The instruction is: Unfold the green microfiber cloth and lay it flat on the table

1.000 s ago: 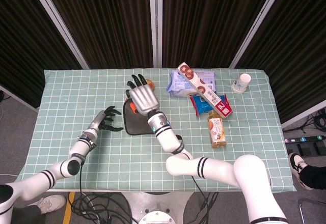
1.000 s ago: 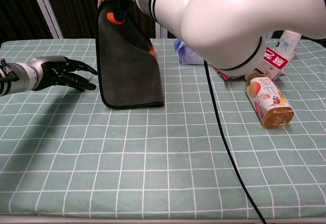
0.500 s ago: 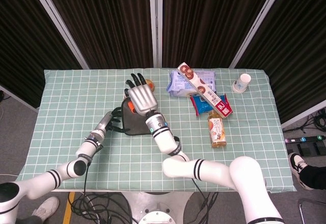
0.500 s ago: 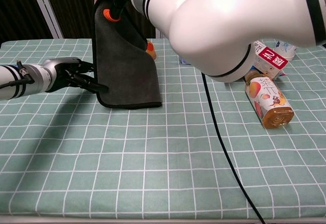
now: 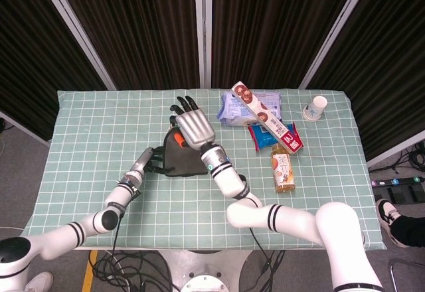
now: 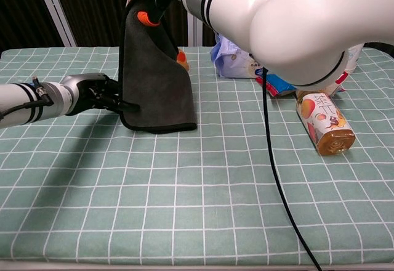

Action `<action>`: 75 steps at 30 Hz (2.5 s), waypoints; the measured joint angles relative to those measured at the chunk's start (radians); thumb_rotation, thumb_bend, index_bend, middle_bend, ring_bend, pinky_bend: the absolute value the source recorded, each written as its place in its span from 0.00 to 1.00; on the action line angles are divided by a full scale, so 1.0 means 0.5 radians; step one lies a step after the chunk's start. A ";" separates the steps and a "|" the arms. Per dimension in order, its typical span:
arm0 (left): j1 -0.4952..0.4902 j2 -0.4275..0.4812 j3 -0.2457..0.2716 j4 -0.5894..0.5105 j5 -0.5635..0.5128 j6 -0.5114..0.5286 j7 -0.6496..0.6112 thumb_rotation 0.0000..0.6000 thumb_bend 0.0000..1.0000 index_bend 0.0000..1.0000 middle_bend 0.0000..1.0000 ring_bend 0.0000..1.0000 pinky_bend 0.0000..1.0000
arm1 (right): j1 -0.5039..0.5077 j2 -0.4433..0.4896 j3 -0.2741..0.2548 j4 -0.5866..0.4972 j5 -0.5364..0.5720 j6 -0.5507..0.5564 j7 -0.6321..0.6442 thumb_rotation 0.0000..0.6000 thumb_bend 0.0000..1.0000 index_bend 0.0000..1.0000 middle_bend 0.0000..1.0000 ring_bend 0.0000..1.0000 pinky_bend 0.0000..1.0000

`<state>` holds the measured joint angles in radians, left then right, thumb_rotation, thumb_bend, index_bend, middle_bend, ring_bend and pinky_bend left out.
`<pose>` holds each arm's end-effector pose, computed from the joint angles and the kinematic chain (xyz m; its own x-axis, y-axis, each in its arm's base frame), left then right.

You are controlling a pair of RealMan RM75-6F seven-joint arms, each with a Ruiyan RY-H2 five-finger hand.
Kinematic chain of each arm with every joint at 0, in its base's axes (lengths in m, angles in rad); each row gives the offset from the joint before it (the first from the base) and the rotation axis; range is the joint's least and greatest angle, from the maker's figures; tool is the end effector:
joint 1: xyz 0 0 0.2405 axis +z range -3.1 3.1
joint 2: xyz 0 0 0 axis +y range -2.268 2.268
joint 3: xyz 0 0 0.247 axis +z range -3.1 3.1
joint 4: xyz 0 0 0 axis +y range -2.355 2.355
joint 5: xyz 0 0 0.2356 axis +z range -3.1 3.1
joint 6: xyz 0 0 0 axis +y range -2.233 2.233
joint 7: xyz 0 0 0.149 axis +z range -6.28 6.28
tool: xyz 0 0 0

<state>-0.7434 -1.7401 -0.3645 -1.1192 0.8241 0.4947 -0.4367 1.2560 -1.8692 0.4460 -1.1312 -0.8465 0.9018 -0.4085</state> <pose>-0.1858 0.3864 -0.1017 -0.5159 0.4850 0.7061 0.8551 0.3414 0.3902 0.0664 -0.4187 -0.0852 0.2964 -0.1441 0.9441 -0.8523 -0.4860 0.1934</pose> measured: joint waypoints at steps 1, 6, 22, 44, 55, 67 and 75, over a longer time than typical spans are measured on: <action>0.006 0.005 0.002 -0.012 0.012 0.005 0.000 1.00 0.40 0.79 0.37 0.20 0.26 | -0.013 0.010 -0.004 -0.020 -0.009 0.007 0.010 1.00 0.48 0.67 0.20 0.01 0.00; 0.054 0.064 0.004 -0.141 0.101 0.058 -0.011 1.00 0.45 0.83 0.40 0.20 0.26 | -0.113 0.098 -0.039 -0.183 -0.086 0.059 0.086 1.00 0.48 0.67 0.20 0.01 0.00; 0.145 0.415 -0.002 -0.467 0.293 0.410 0.217 1.00 0.44 0.83 0.40 0.20 0.26 | -0.395 0.428 -0.092 -0.504 -0.189 0.076 0.392 1.00 0.48 0.66 0.21 0.01 0.00; 0.043 0.301 -0.051 0.007 0.439 0.855 0.264 1.00 0.42 0.82 0.40 0.20 0.26 | -0.391 0.373 -0.082 -0.115 -0.568 -0.033 1.059 1.00 0.43 0.66 0.22 0.01 0.00; 0.269 0.353 0.381 -0.230 0.770 0.917 0.345 1.00 0.41 0.81 0.40 0.20 0.25 | -0.500 0.361 -0.451 -0.116 -0.888 -0.172 1.229 1.00 0.43 0.66 0.22 0.00 0.00; 0.337 0.380 0.570 -0.371 0.877 0.862 0.537 1.00 0.35 0.66 0.39 0.20 0.24 | -0.617 0.345 -0.665 -0.200 -1.071 -0.163 1.195 1.00 0.42 0.58 0.21 0.00 0.00; 0.307 0.437 0.647 -0.447 0.858 0.694 0.719 1.00 0.10 0.31 0.24 0.17 0.19 | -0.656 0.360 -0.745 -0.241 -1.087 -0.192 0.962 0.68 0.04 0.22 0.10 0.00 0.00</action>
<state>-0.5901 -1.5217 -0.0408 -1.3430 1.2532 0.8419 -0.0771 0.9279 -1.6890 0.0733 -1.2517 -1.3903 0.8058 0.0725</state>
